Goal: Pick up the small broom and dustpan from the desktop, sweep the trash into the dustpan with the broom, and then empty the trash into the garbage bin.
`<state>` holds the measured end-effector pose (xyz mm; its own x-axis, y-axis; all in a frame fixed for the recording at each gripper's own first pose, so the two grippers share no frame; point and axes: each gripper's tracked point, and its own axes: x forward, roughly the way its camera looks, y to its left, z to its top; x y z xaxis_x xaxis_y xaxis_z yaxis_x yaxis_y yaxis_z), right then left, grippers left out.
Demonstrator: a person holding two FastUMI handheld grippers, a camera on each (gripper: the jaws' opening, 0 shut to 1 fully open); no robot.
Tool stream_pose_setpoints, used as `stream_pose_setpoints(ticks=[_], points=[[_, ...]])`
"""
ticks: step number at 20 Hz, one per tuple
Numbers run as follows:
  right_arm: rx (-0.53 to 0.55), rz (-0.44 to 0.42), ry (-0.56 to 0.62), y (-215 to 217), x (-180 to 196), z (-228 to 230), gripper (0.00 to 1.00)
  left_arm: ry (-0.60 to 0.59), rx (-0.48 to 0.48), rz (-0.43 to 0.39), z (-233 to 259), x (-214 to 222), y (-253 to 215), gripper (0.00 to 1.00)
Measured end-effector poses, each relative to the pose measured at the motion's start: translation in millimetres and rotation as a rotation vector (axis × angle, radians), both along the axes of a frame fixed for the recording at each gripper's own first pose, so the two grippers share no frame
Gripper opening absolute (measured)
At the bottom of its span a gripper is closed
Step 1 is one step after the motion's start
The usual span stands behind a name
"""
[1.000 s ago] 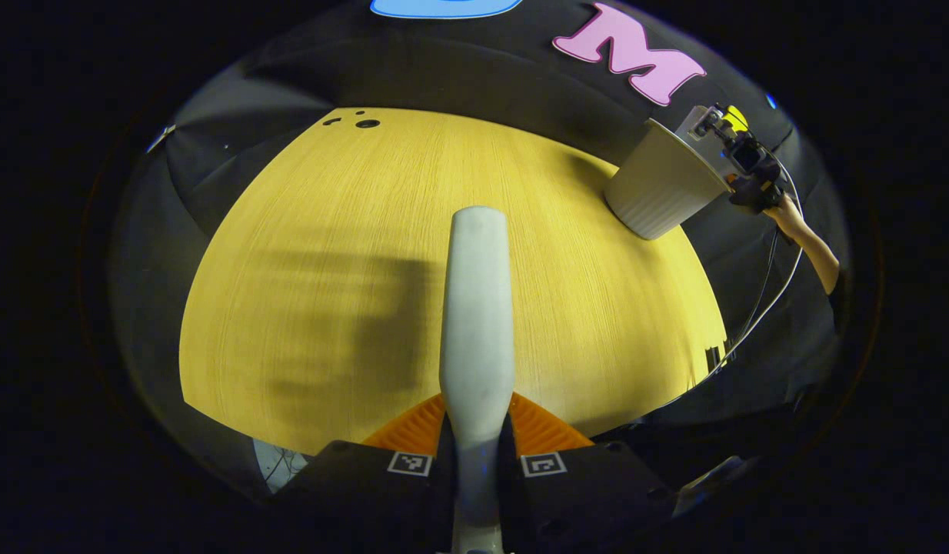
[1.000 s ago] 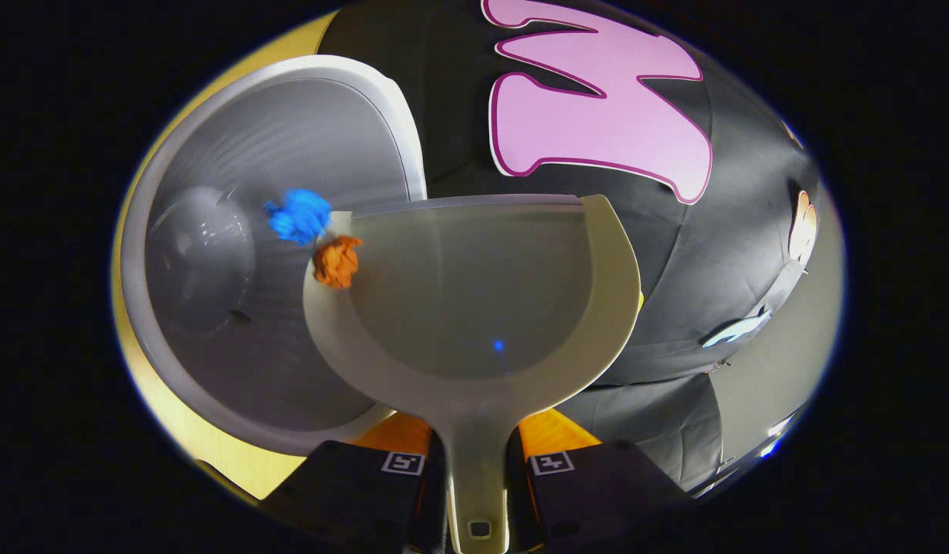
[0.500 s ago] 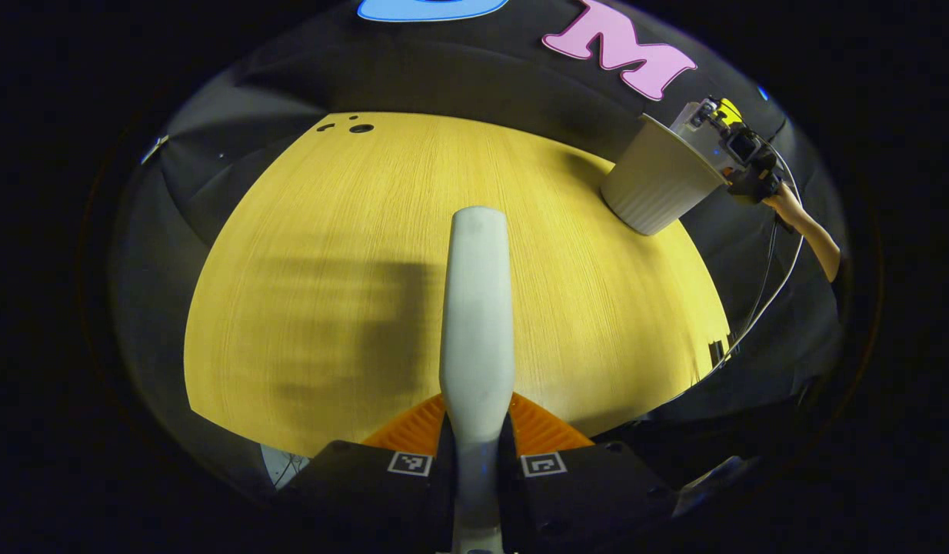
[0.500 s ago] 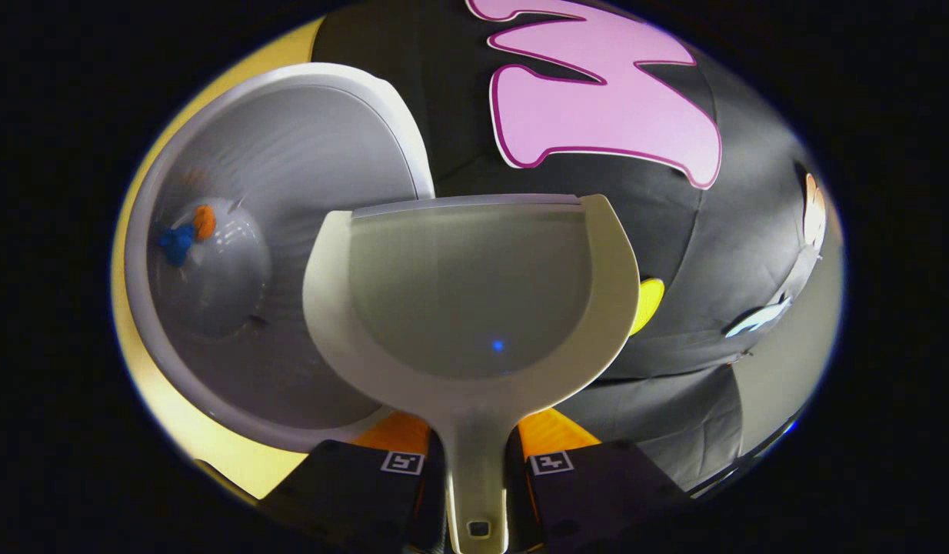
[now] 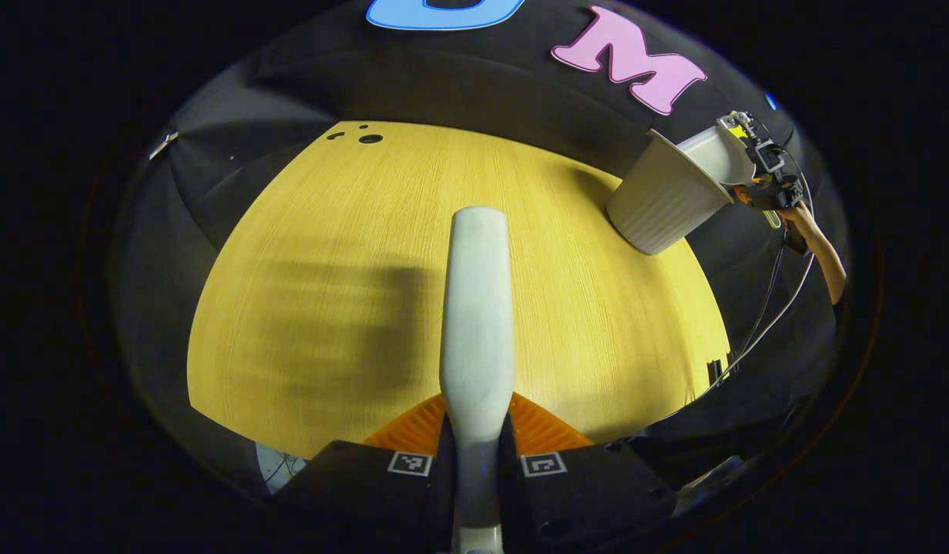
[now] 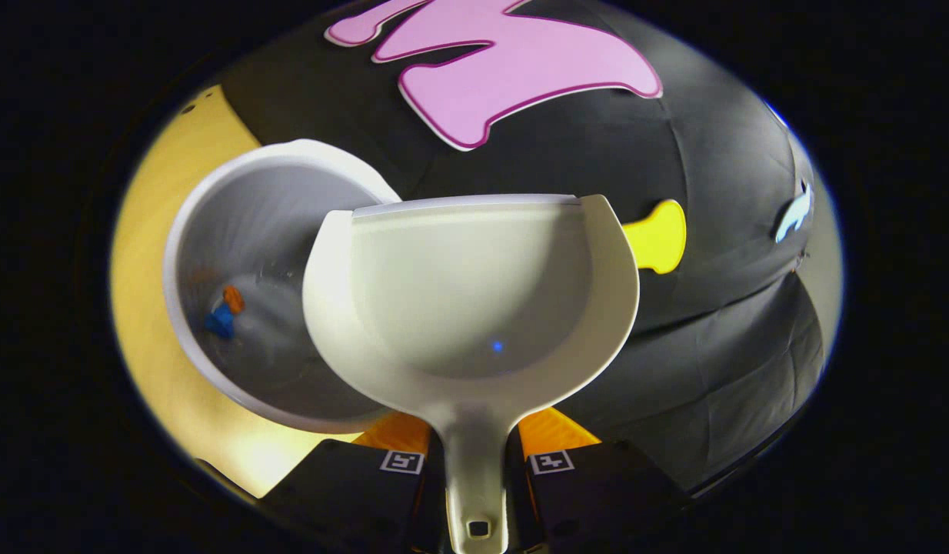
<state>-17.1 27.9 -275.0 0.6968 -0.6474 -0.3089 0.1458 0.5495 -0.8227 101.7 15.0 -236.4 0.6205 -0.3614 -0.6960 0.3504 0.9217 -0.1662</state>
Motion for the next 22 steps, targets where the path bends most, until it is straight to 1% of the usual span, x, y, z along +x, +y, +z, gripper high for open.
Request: stream_pose_setpoints(ticks=[3,4,6,7,11,12,13,14,15,16,17,19,20,22], points=[[0.131,-0.020,-0.088,0,7,14,0.35,-0.018,-0.004,0.009,6,-1,-4,0.27],[0.168,-0.020,-0.115,1,7,20,0.35,-0.024,-0.009,0.010,9,-2,-5,0.28],[0.241,-0.008,-0.174,8,6,34,0.35,-0.032,-0.013,0.006,11,-5,-9,0.27],[0.276,-0.002,-0.201,10,6,38,0.35,-0.039,-0.012,0.003,11,-7,-9,0.28],[0.458,0.044,-0.304,27,15,55,0.35,-0.052,-0.017,0.007,11,-16,-10,0.27],[0.507,0.060,-0.322,32,16,59,0.37,-0.055,-0.020,0.011,10,-18,-10,0.26],[0.552,0.082,-0.335,38,19,63,0.35,-0.059,-0.022,0.015,8,-22,-9,0.28],[0.592,0.109,-0.340,41,18,67,0.35,-0.062,-0.024,0.018,7,-25,-8,0.28],[0.626,0.137,-0.337,45,20,69,0.37,-0.063,-0.025,0.021,5,-28,-9,0.26],[0.656,0.165,-0.330,47,21,70,0.37,-0.063,-0.027,0.025,3,-31,-9,0.27],[0.682,0.191,-0.318,49,22,68,0.35,-0.064,-0.029,0.030,1,-32,-9,0.28],[0.727,0.237,-0.272,53,21,67,0.35,-0.064,-0.035,0.039,-2,-36,-7,0.28],[0.752,0.258,-0.245,54,18,66,0.35,-0.068,-0.034,0.043,-4,-37,-7,0.26],[0.790,0.302,-0.195,56,17,67,0.35,-0.079,-0.030,0.046,-4,-39,-6,0.28]])
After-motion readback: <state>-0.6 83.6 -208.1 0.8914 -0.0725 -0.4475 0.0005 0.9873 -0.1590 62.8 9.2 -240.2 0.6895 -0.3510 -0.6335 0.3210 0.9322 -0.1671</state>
